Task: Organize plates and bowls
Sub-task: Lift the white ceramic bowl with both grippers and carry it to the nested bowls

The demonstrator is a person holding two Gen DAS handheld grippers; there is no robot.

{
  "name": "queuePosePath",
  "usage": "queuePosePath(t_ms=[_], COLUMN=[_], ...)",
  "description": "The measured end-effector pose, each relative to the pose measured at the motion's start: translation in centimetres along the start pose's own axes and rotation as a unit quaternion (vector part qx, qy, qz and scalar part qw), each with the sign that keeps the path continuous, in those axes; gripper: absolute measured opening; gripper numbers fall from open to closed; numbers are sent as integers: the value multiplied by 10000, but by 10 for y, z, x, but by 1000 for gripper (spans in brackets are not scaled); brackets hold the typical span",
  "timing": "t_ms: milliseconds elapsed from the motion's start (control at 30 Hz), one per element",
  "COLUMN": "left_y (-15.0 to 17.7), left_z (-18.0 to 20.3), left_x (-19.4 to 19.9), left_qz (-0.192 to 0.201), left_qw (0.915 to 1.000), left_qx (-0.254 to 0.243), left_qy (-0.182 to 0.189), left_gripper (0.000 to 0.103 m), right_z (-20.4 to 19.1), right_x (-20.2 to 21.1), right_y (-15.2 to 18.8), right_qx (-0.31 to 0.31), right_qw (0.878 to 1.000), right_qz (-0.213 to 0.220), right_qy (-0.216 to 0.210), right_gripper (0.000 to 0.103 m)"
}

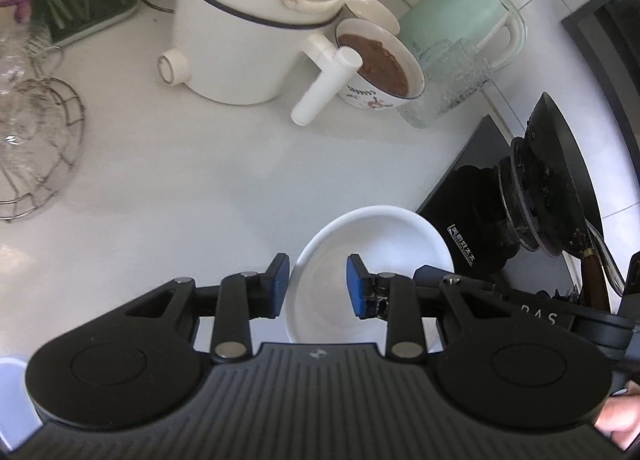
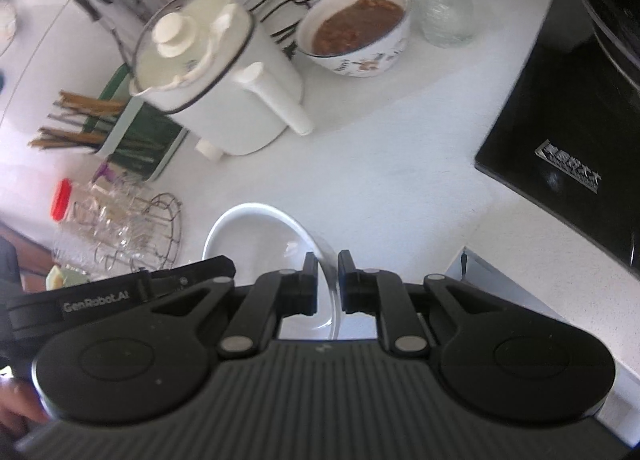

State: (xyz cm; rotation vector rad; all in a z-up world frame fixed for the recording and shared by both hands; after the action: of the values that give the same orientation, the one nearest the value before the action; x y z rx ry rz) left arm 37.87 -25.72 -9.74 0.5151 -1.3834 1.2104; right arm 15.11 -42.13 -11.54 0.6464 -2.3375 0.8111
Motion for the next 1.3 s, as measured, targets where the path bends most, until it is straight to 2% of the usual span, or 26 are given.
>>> queuePosePath(t_ms=[467,900,1100,1300], left_y=[21,52,68,89], left_z=[-50,-113,-149,-183], left_x=[43,79,97,109], left_qz=[187,406,591,698], left_qw=[9982,9914,9816,9686], left_qx=[459,1064,1662,2244], left_qy=[-346,-647,-731,-813], left_gripper=[35,35,35,35], right_z=[-47,-97,-125,-154], right_x=[-17,-45,-62,-81], right_y=[7,26,36,48], right_qx=[550,1046,1355,1790], right_qw=[9971,9890,9817,9682], right_qz=[-408,-792,-1010,-1386], right_qy=[-324,-686,-880,-1070], right_gripper=[13,13,13,13])
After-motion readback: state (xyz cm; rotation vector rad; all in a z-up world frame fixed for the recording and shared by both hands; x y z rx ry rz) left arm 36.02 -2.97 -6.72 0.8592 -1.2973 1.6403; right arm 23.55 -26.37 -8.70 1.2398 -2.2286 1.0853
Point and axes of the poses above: each gripper's, at about its wrist camera, not at the fingertips, and x roughly against the way its jaws point, z to its right, y to its underside, the point moved 1 cm from there along -x, roughly the way its jaws point, and after that the axes turned 15 degrees about -y, right-handed, at the moved point
